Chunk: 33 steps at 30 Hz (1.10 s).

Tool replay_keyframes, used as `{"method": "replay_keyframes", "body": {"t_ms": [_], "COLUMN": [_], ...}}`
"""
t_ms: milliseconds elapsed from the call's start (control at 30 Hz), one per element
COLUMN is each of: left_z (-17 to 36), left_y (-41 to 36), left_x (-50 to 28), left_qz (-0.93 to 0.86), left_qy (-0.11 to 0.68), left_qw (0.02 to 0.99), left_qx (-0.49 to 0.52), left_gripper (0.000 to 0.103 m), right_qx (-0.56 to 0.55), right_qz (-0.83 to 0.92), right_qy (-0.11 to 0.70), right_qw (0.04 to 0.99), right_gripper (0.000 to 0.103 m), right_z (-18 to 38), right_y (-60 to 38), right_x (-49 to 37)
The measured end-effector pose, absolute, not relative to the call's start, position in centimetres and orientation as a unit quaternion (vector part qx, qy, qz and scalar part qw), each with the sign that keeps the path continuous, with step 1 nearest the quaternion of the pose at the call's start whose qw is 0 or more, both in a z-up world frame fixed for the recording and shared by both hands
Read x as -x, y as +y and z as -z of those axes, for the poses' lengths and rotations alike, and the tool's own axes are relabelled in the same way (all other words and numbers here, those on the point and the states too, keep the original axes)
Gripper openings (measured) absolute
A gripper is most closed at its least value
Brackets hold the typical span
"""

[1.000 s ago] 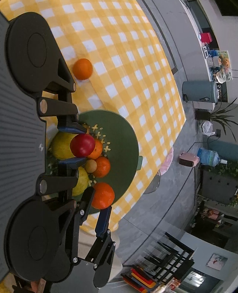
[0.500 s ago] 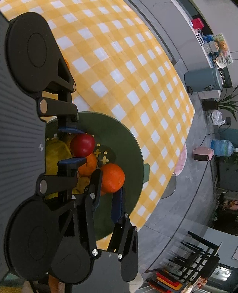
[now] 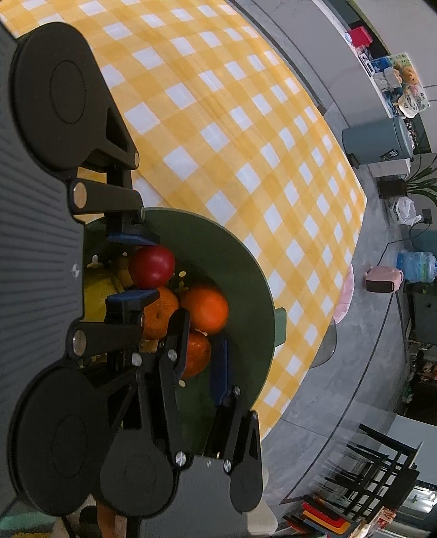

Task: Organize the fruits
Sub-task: 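Lower the tomato and mandarin into the colander and open both tools, then withdraw both open tools from the colander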

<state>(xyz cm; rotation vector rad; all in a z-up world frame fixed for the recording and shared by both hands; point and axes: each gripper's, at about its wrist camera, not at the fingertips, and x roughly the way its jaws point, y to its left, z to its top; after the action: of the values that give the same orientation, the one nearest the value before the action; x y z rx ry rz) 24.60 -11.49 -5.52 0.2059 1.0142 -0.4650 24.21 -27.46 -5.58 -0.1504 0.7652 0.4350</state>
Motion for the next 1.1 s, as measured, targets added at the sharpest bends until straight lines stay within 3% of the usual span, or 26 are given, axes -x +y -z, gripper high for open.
{"method": "replay_keyframes", "body": {"t_ms": [567, 733, 867, 1100], "left_z": [7.0, 6.8, 5.9, 2.3], "left_y": [-14.5, -14.4, -13.8, -11.9], "left_x": [-25.7, -25.6, -25.0, -22.1], "left_qz": [0.199, 0.198, 0.2, 0.203], "left_qy": [0.504, 0.503, 0.496, 0.46], "left_qw": [0.824, 0.825, 0.832, 0.857], "left_qx": [-0.164, -0.164, -0.144, -0.115], "left_gripper": [0.032, 0.039, 0.052, 0.053], "right_qx": [0.058, 0.058, 0.053, 0.028], "right_qz": [-0.218, -0.216, -0.215, -0.201], "right_qy": [0.337, 0.34, 0.339, 0.314], "right_qw": [0.914, 0.914, 0.915, 0.928], "right_gripper": [0.039, 0.039, 0.039, 0.05], "right_z": [5.0, 5.2, 4.9, 3.2], "right_y": [-29.2, -29.3, -29.2, -29.4], "right_x": [-21.0, -21.1, -20.9, -19.2]}}
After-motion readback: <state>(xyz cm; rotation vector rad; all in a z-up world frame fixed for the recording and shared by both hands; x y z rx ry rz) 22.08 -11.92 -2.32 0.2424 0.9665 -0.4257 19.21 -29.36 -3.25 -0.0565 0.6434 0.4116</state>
